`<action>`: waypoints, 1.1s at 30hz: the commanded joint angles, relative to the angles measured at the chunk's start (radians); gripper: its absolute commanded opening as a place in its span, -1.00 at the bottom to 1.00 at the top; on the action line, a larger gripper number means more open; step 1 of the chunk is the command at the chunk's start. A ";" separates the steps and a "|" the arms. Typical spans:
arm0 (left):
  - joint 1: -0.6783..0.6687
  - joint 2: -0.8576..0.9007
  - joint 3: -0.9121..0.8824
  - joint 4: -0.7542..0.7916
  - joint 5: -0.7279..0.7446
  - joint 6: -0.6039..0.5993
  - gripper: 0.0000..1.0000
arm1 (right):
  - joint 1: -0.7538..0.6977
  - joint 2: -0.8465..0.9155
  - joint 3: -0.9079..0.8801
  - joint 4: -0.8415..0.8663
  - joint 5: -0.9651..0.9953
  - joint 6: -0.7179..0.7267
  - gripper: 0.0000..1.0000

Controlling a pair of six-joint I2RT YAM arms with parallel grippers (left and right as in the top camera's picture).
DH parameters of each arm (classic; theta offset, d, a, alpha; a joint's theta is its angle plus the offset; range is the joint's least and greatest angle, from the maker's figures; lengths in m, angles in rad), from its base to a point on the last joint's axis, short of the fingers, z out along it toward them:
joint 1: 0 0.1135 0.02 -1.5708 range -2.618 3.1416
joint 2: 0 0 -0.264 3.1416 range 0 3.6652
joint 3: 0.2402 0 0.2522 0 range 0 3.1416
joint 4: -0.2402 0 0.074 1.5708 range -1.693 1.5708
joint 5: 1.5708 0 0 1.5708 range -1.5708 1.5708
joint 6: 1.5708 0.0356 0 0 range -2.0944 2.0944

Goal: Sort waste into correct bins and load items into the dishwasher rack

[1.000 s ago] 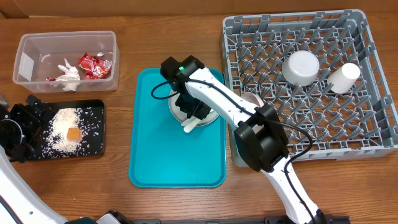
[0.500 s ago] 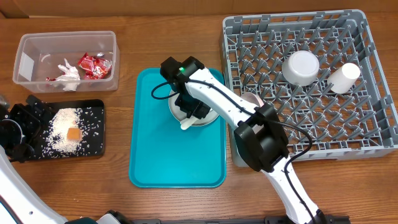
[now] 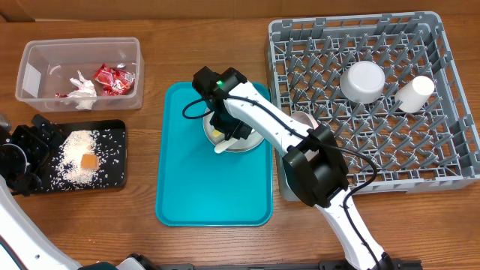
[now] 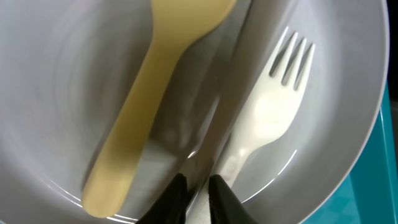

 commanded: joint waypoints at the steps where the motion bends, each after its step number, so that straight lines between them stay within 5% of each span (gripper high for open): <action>1: -0.009 -0.002 -0.006 0.001 0.017 0.023 0.99 | -0.002 0.008 -0.009 0.005 -0.004 -0.011 -0.75; 3: -0.009 -0.002 -0.006 0.001 0.017 0.023 1.00 | -0.002 0.008 -0.008 0.005 -0.004 -0.011 -0.92; 19: -0.009 -0.002 -0.006 0.001 0.017 0.023 0.99 | -0.008 0.007 0.002 0.004 0.006 -0.016 -0.92; 33: -0.009 -0.002 -0.006 0.001 0.017 0.023 1.00 | -0.008 -0.049 0.208 -0.102 0.072 -0.140 -0.92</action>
